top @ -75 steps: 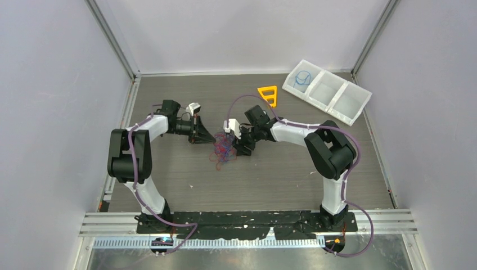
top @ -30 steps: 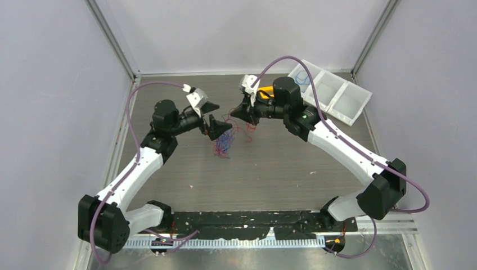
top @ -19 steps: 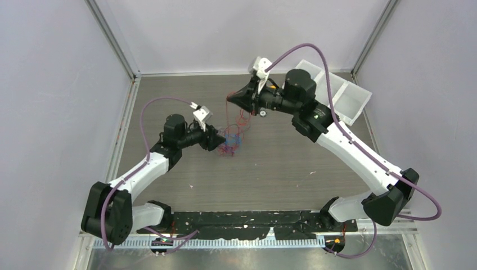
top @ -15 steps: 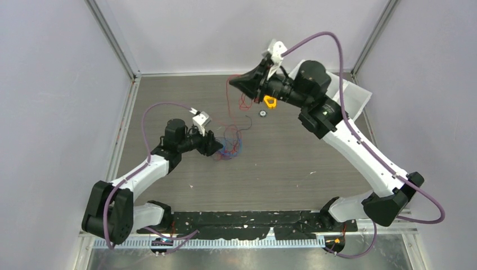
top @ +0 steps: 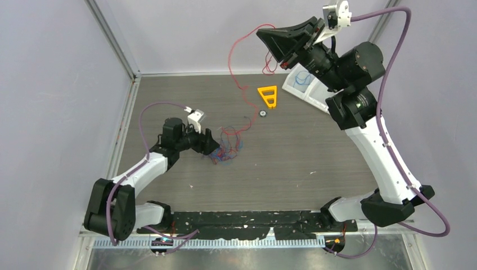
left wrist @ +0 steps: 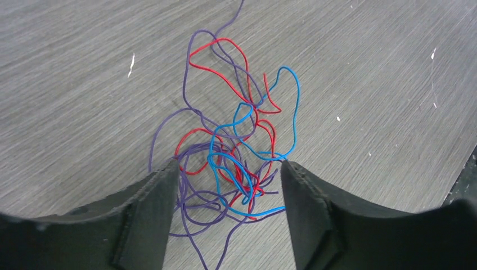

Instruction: Untangle the cables

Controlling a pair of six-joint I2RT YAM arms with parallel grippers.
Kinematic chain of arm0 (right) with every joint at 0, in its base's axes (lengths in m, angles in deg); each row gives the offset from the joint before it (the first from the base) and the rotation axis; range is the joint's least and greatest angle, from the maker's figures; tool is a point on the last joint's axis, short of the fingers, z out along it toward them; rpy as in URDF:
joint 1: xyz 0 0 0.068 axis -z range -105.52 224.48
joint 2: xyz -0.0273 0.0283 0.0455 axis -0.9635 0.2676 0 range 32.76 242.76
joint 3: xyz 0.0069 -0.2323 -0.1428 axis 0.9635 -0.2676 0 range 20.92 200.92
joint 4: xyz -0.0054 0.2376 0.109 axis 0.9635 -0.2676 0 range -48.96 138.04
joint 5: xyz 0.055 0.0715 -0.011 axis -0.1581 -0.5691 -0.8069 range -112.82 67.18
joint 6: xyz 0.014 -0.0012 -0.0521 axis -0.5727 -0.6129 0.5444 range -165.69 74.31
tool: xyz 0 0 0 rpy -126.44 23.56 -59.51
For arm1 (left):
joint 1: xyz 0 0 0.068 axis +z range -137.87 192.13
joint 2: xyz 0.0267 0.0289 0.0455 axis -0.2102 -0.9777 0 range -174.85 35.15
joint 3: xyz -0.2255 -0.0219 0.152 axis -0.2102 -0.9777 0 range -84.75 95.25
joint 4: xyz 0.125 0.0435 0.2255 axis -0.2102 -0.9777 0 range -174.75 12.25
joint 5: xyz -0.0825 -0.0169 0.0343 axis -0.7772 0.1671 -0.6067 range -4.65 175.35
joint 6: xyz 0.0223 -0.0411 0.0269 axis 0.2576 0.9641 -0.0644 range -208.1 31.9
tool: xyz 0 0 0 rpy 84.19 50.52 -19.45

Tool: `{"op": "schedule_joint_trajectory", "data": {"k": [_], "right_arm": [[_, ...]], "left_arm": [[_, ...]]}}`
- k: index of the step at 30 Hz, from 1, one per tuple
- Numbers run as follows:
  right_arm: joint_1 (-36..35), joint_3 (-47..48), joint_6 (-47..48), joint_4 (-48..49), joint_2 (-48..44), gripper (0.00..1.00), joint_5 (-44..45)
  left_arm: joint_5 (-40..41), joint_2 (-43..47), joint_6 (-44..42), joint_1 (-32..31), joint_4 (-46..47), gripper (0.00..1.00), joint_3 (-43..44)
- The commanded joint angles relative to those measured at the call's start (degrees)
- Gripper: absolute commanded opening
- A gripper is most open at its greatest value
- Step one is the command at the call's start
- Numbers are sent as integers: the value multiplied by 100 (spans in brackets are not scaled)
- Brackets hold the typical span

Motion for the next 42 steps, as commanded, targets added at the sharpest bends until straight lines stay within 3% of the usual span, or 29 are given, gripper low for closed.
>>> {"op": "schedule_joint_trajectory", "data": {"k": [1, 6, 13, 24, 31, 42], "right_arm": [[152, -274, 74, -203, -93, 5, 131], [816, -745, 30, -692, -346, 6, 217], [1962, -1705, 63, -992, -617, 5, -1], [3549, -1485, 538, -1208, 571, 5, 460], [4034, -1120, 658, -1128, 1586, 5, 1218], [4117, -399, 464, -757, 2884, 5, 2338]], "left_arm": [[19, 310, -198, 53, -177, 73, 506], [-93, 641, -396, 50, -767, 86, 916], [-2, 868, -451, 56, -1465, 93, 1270], [174, 764, 9, 52, -1649, 97, 1471], [249, 766, -4, 50, -1749, 98, 1489], [409, 598, -260, 57, -2048, 99, 1669]]}}
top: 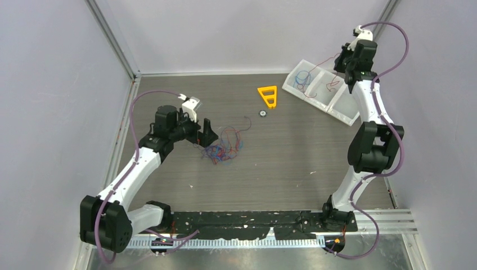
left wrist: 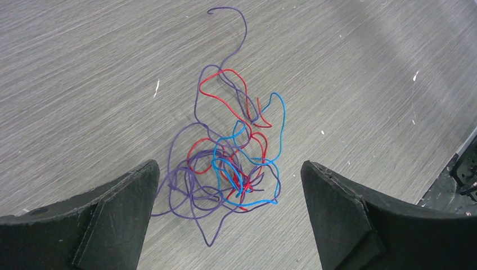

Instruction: Untangle the cables

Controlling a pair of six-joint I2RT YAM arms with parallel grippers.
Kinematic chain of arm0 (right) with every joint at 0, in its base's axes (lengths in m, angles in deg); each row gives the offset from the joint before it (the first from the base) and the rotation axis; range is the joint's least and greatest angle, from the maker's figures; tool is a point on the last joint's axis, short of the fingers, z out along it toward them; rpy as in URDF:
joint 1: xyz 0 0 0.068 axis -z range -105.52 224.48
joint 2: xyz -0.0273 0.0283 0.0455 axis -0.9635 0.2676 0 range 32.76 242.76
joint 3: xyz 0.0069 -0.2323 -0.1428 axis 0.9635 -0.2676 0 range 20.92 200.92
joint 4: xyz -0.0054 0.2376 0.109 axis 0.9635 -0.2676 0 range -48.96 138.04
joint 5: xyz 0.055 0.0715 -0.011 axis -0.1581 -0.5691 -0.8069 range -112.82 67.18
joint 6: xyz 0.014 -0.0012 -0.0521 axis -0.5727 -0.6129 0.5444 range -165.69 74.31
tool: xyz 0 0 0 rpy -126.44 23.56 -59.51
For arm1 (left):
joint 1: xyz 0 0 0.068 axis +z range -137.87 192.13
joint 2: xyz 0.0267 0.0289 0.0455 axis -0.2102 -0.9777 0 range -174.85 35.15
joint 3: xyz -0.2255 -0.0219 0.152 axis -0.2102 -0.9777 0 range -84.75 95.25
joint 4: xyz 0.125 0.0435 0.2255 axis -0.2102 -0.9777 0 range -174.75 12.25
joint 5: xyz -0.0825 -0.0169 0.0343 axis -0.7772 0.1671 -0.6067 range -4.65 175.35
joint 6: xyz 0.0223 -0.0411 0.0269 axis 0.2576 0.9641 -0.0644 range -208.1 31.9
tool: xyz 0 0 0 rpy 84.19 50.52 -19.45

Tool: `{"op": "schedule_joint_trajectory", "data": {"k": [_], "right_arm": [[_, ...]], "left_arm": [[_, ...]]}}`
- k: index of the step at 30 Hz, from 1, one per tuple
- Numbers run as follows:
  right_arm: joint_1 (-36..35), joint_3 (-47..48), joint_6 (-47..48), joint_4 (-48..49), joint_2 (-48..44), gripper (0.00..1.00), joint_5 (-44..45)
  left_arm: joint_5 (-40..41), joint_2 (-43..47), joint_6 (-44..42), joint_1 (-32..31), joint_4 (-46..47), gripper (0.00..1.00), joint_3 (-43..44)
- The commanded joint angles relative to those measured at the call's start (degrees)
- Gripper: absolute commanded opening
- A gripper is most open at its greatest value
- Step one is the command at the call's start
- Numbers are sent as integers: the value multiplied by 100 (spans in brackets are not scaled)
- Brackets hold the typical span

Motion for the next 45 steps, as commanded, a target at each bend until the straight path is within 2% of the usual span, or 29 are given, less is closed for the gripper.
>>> {"op": "schedule_joint_trajectory", "data": {"k": [1, 5, 10, 14, 19, 28, 35, 45], "right_arm": [[9, 592, -52, 467, 159, 5, 661], [125, 743, -73, 672, 184, 5, 877], [290, 861, -273, 750, 21, 5, 488], [298, 723, -34, 841, -38, 5, 487], [297, 766, 52, 847, 358, 5, 576], [235, 1005, -393, 1185, 1175, 5, 575], [165, 638, -671, 1711, 1561, 6, 853], [174, 392, -758, 1955, 1959, 5, 581]], "left_arm": [[115, -28, -197, 30, -105, 99, 315], [150, -83, -216, 30, -136, 99, 309], [174, -152, -198, 39, -112, 100, 293], [160, -192, -144, 39, -43, 99, 294], [153, -275, -139, 39, -80, 99, 356], [205, -271, -285, 38, -339, 100, 428], [238, -272, -387, 65, -518, 100, 456], [313, -377, -429, 114, -632, 99, 555]]}}
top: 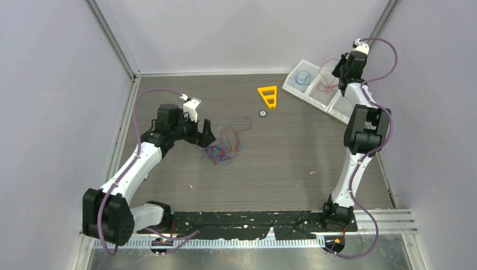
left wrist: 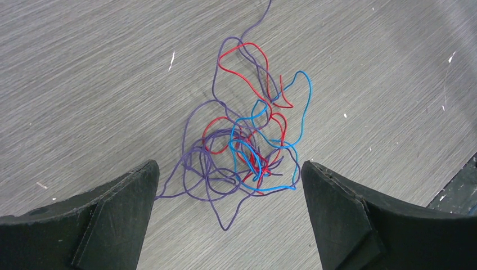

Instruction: Untangle the cables

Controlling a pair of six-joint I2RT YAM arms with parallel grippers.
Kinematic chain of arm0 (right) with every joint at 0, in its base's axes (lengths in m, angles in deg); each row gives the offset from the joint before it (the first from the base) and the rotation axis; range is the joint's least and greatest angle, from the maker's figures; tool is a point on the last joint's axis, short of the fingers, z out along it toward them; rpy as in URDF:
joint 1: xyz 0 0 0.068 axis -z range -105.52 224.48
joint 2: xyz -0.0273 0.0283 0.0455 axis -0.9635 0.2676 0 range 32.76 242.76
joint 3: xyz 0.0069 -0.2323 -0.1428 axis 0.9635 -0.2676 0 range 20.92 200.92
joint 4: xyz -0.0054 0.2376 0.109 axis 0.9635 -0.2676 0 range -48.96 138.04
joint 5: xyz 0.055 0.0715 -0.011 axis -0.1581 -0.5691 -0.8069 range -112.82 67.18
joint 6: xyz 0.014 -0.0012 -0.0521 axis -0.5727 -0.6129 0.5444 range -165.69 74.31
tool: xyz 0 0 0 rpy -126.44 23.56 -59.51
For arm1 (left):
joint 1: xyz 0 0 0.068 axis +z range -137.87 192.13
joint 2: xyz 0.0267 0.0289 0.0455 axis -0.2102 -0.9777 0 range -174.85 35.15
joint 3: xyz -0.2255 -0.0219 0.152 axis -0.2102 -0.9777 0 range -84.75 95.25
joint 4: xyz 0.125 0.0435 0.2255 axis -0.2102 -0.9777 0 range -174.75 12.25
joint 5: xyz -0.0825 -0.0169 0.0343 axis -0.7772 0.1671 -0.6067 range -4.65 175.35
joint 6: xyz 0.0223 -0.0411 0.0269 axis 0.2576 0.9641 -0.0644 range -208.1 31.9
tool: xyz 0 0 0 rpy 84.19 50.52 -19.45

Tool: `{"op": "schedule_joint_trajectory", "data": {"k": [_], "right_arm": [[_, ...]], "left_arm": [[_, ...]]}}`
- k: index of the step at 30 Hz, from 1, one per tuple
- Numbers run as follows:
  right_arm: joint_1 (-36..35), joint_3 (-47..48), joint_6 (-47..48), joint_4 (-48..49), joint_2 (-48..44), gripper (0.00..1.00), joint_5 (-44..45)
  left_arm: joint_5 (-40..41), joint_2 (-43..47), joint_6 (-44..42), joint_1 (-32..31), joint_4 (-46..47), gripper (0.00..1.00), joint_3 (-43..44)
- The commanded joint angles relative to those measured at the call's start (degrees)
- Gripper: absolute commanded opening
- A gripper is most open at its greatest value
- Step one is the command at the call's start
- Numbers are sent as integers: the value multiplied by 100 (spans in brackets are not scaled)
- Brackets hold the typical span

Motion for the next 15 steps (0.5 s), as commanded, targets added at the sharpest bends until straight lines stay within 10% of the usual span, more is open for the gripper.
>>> {"op": "schedule_joint_trajectory", "data": {"k": [1, 15], "right_arm": [[-24, -191, -136, 396, 33, 5, -119], [66, -1374, 115, 366, -830, 18, -80]], "left_arm": [[60, -56, -101, 48, -23, 100, 291], [-6, 15, -94, 75, 9, 99, 218]]}}
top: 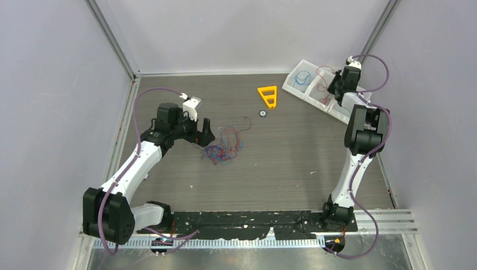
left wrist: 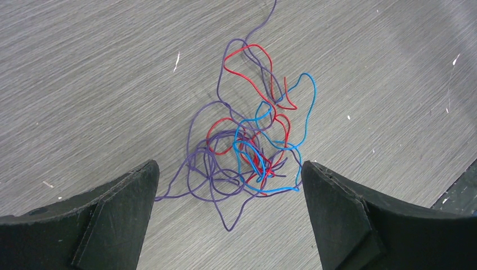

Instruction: Untangle the cables

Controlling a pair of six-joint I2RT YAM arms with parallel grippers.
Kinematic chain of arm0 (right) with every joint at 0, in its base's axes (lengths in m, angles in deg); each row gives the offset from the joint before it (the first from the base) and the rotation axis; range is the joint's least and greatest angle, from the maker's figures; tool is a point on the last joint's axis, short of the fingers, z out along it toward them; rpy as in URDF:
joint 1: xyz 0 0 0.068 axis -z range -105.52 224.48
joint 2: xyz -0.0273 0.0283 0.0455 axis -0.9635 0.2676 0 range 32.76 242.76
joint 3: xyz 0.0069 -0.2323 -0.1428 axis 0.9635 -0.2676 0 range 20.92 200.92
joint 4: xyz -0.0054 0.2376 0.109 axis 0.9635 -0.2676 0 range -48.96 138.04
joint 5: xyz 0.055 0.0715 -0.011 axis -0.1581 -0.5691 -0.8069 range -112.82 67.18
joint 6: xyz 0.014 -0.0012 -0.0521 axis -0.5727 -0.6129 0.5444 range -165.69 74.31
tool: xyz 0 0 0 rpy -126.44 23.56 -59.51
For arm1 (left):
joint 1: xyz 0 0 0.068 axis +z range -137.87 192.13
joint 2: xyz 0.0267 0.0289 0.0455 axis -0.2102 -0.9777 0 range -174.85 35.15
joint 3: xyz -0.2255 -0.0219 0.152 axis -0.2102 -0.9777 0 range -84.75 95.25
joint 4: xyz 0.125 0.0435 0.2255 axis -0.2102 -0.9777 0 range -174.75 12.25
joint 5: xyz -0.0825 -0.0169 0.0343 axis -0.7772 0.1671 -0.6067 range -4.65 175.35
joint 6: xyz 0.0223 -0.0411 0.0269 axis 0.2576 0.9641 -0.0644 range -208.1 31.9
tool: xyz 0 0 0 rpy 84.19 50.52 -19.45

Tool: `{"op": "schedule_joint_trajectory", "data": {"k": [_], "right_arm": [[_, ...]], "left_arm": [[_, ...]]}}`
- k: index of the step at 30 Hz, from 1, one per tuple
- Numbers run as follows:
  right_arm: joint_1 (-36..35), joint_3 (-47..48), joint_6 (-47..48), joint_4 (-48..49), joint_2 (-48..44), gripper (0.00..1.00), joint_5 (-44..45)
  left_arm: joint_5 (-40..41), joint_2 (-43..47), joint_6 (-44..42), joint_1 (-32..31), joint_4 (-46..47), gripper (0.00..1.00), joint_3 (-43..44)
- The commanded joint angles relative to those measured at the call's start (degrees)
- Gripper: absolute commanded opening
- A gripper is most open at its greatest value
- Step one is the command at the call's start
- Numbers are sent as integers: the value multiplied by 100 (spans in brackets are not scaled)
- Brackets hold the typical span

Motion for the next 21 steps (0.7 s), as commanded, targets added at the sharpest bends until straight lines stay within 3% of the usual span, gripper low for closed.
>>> {"op": "schedule_joint_trajectory", "data": {"k": [1, 3, 11, 21], "right_arm": [[69, -351, 192, 340, -900, 13, 50], [89, -728, 290, 512, -1176, 6, 45], [112, -1331, 654, 569, -1832, 5, -23], [139, -1253, 585, -666, -2036, 5, 148]], "left_arm": [[-49, 109, -41, 30, 65, 99, 110], [-60, 134, -4, 29, 104, 99, 64], [-92, 175, 69, 31, 178, 99, -14], [-69, 304, 57, 31, 124, 99, -134]]}}
